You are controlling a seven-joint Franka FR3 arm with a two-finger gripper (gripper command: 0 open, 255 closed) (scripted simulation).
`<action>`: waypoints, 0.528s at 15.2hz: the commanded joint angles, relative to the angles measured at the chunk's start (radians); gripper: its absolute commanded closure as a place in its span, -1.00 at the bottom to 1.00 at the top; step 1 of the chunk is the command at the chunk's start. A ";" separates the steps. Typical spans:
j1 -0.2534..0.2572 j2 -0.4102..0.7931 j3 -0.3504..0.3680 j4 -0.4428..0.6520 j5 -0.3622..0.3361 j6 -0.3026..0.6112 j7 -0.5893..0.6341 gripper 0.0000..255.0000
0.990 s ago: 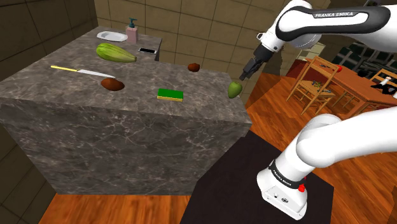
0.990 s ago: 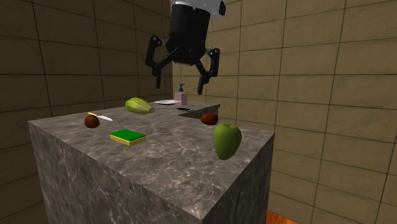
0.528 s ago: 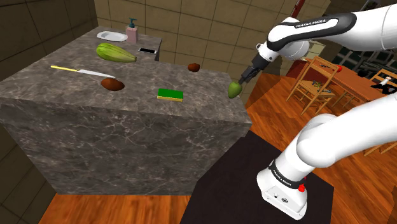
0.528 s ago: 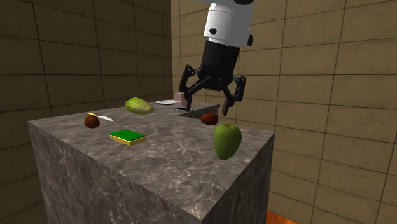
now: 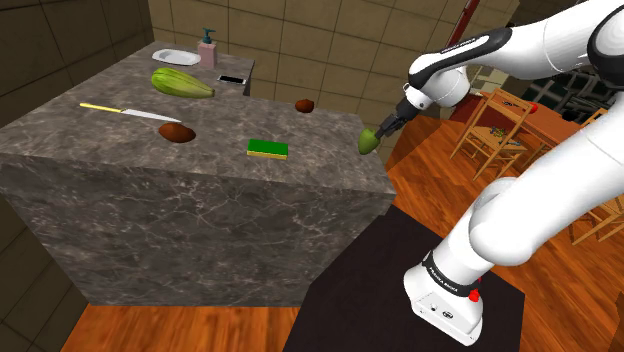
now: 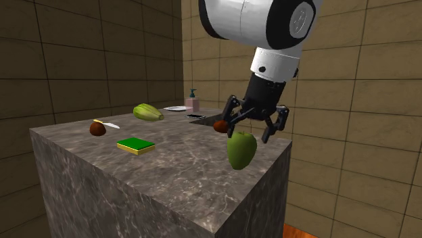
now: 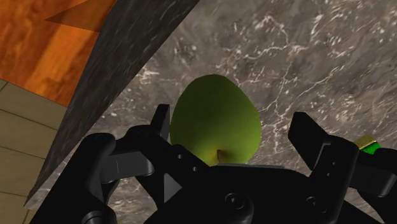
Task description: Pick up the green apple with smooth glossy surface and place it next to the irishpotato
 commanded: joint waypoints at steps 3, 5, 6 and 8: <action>0.032 0.070 -0.023 -0.002 0.085 0.049 -0.065 -1.00; 0.046 0.099 -0.028 -0.004 0.126 0.069 -0.093 -1.00; 0.052 0.115 -0.030 -0.005 0.147 0.079 -0.108 -1.00; 0.055 0.124 -0.030 -0.005 0.160 0.084 -0.117 -1.00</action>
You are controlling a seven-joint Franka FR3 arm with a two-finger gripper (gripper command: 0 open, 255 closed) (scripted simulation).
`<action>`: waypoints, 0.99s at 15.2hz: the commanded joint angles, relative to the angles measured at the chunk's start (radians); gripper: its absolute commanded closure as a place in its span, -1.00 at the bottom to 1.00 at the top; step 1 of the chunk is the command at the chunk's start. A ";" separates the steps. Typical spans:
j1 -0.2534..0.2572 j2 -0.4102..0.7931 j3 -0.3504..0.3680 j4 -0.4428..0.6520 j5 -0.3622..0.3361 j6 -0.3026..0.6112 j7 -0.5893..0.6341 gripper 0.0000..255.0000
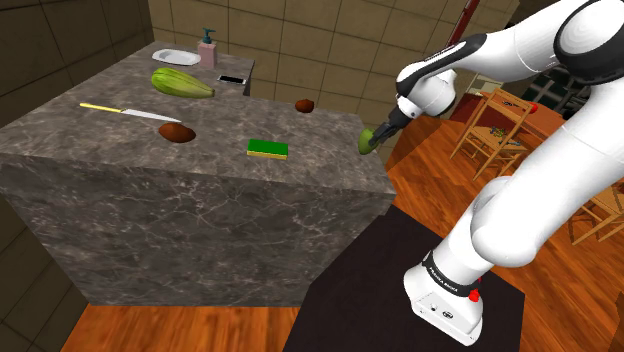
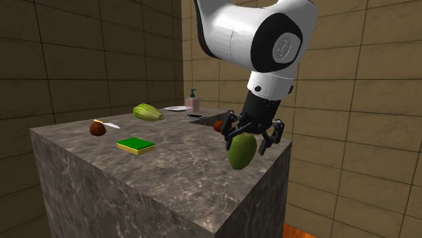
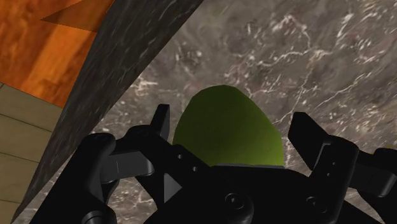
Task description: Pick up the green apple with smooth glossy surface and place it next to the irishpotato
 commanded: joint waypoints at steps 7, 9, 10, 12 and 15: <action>0.002 0.006 0.000 -0.002 0.009 0.005 -0.006 1.00; 0.002 0.006 0.000 -0.002 0.009 0.005 -0.006 1.00; 0.002 0.005 0.000 -0.002 0.009 0.005 -0.006 1.00; 0.002 0.005 0.000 -0.002 0.009 0.006 -0.006 1.00; 0.002 0.006 0.000 -0.002 0.009 0.006 -0.006 1.00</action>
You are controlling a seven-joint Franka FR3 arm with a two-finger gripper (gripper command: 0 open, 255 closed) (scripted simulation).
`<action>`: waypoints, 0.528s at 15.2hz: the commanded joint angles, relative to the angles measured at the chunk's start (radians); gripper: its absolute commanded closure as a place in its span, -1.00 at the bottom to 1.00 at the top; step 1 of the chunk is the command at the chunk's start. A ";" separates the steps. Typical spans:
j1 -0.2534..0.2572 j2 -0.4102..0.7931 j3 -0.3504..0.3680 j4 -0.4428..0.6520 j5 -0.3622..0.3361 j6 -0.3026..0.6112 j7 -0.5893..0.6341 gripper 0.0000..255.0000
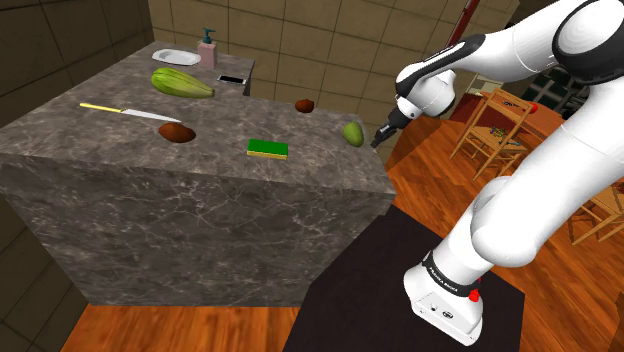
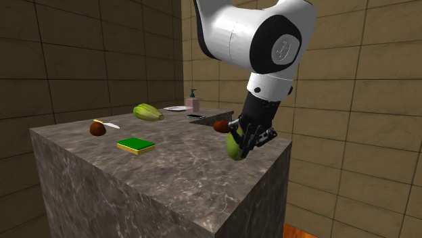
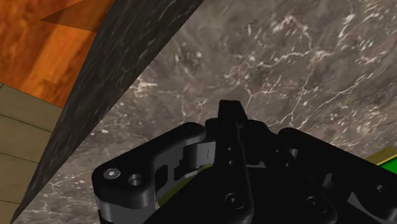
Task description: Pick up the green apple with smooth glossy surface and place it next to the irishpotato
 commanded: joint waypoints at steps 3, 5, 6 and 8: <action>0.014 -0.029 0.030 -0.055 -0.005 0.150 0.046 -1.00; 0.047 -0.039 0.091 -0.140 0.011 0.450 0.127 -1.00; 0.074 -0.021 0.116 -0.168 0.035 0.599 0.160 -1.00; 0.233 0.027 0.023 -0.155 0.218 0.712 0.052 -1.00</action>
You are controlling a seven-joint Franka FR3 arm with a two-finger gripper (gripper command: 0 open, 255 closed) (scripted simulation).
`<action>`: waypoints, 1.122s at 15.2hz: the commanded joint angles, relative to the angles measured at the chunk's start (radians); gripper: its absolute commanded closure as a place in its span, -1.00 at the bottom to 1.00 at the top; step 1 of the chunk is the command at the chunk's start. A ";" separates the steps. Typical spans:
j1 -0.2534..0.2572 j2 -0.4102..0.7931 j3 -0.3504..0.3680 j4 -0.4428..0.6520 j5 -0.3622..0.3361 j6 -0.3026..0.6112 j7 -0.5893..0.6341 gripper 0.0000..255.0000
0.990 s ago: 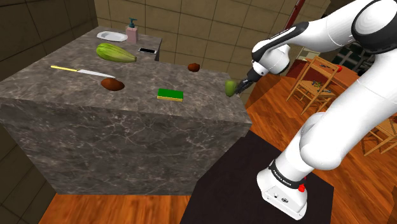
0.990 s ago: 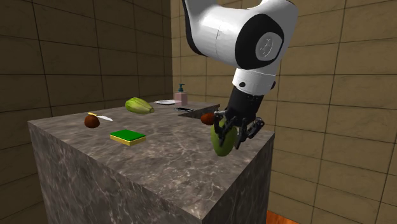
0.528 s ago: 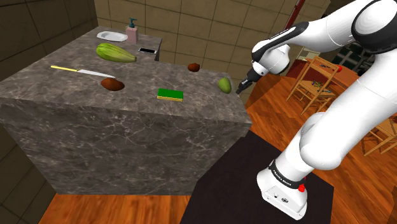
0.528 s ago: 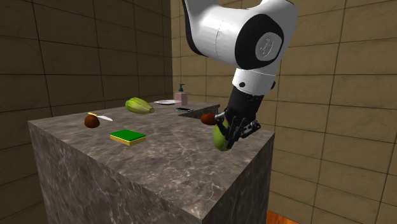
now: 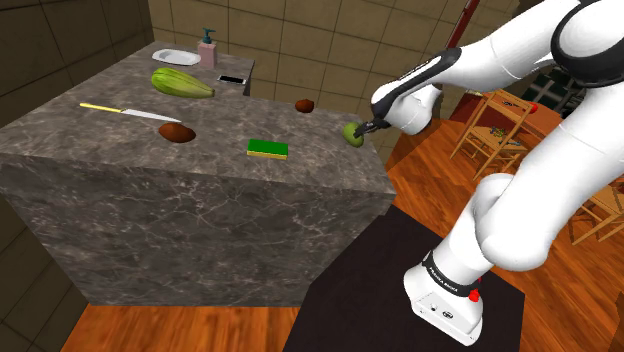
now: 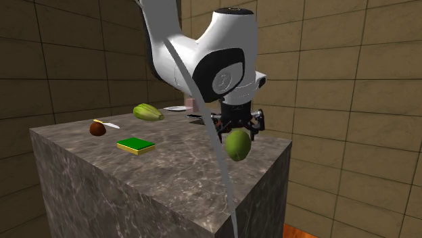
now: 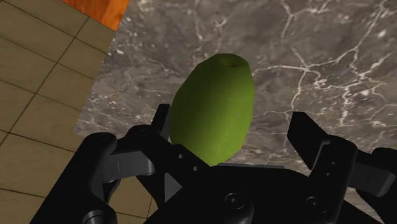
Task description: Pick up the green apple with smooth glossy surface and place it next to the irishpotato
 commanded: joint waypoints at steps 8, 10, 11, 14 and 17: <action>0.113 0.213 -0.026 0.190 0.878 -0.015 -0.704 -1.00; 0.113 0.213 -0.026 0.190 0.878 -0.015 -0.704 -1.00; 0.113 0.213 -0.026 0.190 0.878 -0.015 -0.704 -1.00; 0.113 0.213 -0.026 0.190 0.878 -0.015 -0.704 -1.00; 0.113 0.214 -0.027 0.190 0.878 -0.015 -0.704 1.00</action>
